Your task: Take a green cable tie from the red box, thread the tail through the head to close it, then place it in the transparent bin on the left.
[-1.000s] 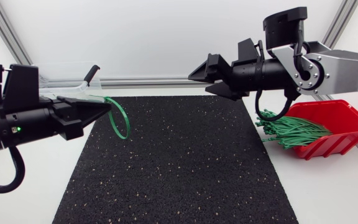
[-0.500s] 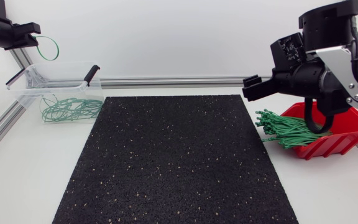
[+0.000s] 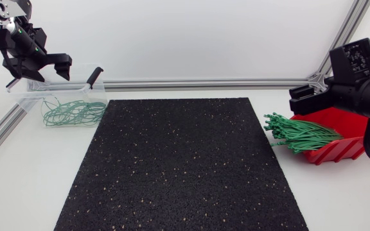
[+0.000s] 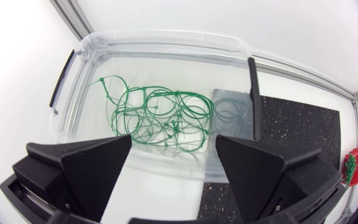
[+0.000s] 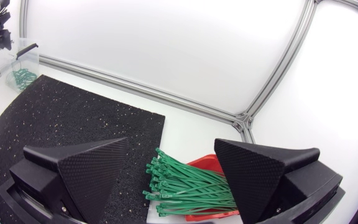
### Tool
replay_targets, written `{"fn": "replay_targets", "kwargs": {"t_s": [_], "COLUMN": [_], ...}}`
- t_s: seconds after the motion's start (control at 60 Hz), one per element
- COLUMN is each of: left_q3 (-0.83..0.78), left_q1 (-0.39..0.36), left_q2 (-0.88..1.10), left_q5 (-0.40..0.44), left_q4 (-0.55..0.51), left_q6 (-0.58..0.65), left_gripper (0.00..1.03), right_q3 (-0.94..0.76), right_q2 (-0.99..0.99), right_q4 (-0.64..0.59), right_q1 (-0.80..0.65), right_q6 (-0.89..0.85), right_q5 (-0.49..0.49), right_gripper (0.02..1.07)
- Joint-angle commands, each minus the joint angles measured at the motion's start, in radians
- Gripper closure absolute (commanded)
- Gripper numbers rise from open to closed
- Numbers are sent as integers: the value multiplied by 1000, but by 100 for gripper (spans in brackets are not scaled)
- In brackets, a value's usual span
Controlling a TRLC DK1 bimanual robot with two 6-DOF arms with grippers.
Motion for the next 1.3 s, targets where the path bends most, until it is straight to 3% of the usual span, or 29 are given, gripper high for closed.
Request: {"fn": "replay_targets", "kwargs": {"t_s": [0.0,0.017,0.133,0.2,0.283,0.35,0.45,0.5,0.667,0.833,1.283], "left_q3": [-187,-325,-727,-856,-980,-1159,-1275,-1460,-1649,-1706,-1889], "left_q1": [-25,-40,-88,-94,-97,-112,-123,-131,-141,-141,-144], "left_q2": [-159,-253,-554,-682,-793,-942,-1035,-1169,-1388,-1504,-1894], "left_q5": [-2,-2,-2,-1,2,4,4,4,2,15,60], "left_q4": [89,186,381,428,502,631,712,873,1031,1014,918], "left_q6": [-4,-4,-10,-17,-21,-23,-24,-20,-21,-22,-27], "left_gripper": [3,3,3,3,3,3,3,3,3,3,3], "right_q3": [-57,-94,-232,-295,-352,-440,-511,-590,-719,-834,-834], "right_q2": [-54,-90,-265,-365,-450,-535,-603,-680,-805,-917,-917], "right_q4": [-1,18,70,76,101,149,187,230,300,363,363], "right_q1": [-48,-67,-217,-284,-280,-265,-254,-240,-218,-199,-199], "right_q6": [-21,-21,-41,-27,-13,28,61,98,157,211,211], "right_q5": [-25,-31,-130,-203,-203,-209,-213,-218,-226,-233,-233], "right_gripper": [7,7,7,7,7,7,7,7,7,7,7]}}
